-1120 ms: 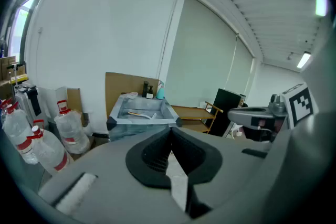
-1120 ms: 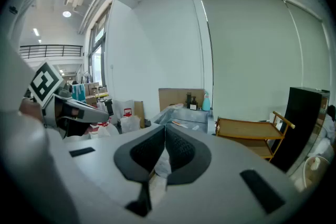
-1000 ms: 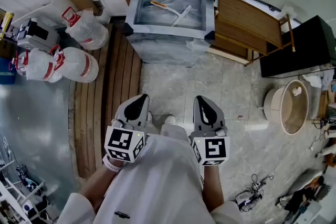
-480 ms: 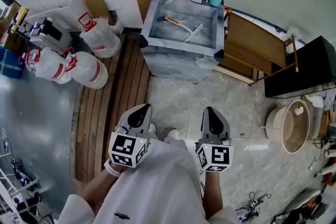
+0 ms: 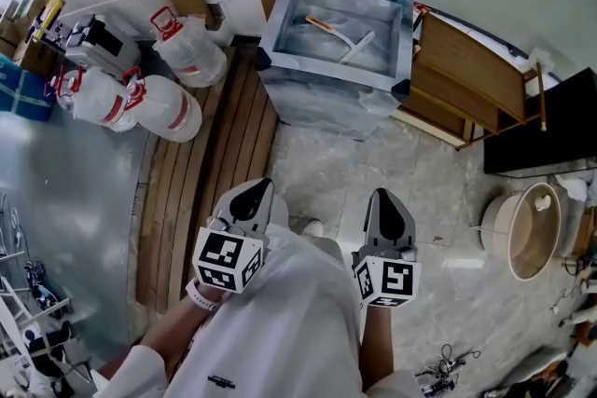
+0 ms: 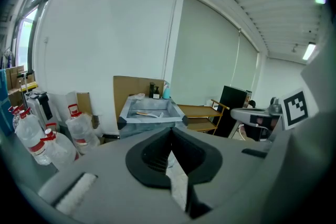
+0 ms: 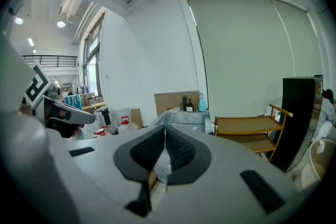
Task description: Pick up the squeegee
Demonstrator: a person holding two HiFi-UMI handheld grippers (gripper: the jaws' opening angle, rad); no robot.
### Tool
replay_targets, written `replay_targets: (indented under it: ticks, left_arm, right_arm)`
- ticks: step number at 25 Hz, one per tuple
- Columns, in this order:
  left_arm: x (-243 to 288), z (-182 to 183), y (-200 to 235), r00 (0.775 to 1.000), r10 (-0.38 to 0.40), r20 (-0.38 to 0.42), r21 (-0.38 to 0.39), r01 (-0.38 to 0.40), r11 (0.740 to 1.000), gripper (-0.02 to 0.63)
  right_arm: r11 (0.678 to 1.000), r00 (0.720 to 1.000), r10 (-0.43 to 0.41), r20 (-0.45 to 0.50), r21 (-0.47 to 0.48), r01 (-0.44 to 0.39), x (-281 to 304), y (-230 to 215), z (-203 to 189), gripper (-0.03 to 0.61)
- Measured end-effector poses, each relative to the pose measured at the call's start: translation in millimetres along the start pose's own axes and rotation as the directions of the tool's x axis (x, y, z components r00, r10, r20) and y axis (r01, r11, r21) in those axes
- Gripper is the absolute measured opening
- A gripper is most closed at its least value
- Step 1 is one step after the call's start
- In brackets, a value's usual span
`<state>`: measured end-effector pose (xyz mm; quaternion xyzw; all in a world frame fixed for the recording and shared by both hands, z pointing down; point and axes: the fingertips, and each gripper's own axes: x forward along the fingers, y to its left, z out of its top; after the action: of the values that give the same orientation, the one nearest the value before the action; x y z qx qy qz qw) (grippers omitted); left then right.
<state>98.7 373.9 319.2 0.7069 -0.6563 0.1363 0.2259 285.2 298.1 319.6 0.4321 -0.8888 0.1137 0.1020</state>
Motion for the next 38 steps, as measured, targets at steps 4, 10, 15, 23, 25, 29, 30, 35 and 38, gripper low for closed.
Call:
replay_targets:
  ticks: [4, 10, 15, 23, 25, 29, 30, 35, 38]
  left_arm:
    - [13.8, 5.6, 7.0, 1.0, 0.0, -0.001, -0.013, 0.0, 1.0, 0.005]
    - [57.7, 26.9, 38.2, 1.0, -0.023, 0.015, -0.035, 0.024, 0.999, 0.005]
    - [109.3, 66.3, 96.4, 0.998, -0.053, 0.027, -0.041, 0.054, 0.998, 0.005]
    - [184.9, 146.7, 193.6, 0.992, -0.117, 0.048, -0.02, 0.118, 0.993, 0.005]
    - [202.0, 158.3, 214.8, 0.99, -0.133, 0.047, -0.022, 0.135, 0.991, 0.005]
    - [227.0, 174.4, 243.9, 0.987, -0.152, 0.047, -0.035, 0.154, 0.987, 0.005]
    - [232.6, 178.2, 248.0, 0.987, -0.154, 0.047, -0.036, 0.156, 0.987, 0.005]
    - [250.5, 193.8, 255.6, 0.987, -0.149, 0.053, -0.057, 0.152, 0.987, 0.005]
    - [257.5, 200.0, 256.3, 0.99, -0.135, 0.052, -0.071, 0.138, 0.988, 0.005]
  right_arm:
    - [1.0, 1.0, 0.004, -0.012, -0.001, -0.004, 13.4, -4.5, 0.6, 0.006]
    - [1.0, 1.0, 0.0, -0.012, -0.028, -0.001, 72.7, -6.0, 14.5, 0.006]
    - [0.998, 0.999, -0.03, -0.013, -0.056, 0.029, 147.0, -2.6, 44.2, 0.006]
    - [0.993, 0.996, -0.09, -0.022, -0.081, 0.088, 273.6, 13.5, 101.0, 0.006]
    - [0.992, 0.994, -0.105, -0.015, -0.077, 0.104, 303.3, 18.0, 113.1, 0.006]
    - [0.99, 0.993, -0.119, -0.007, -0.076, 0.118, 347.0, 25.4, 130.7, 0.006]
    - [0.99, 0.993, -0.116, -0.009, -0.078, 0.115, 355.2, 26.3, 133.3, 0.006]
    - [0.992, 0.995, -0.087, -0.053, -0.094, 0.081, 379.4, 25.2, 131.5, 0.006]
    - [0.993, 0.995, -0.066, -0.075, -0.103, 0.058, 388.1, 19.8, 130.1, 0.006]
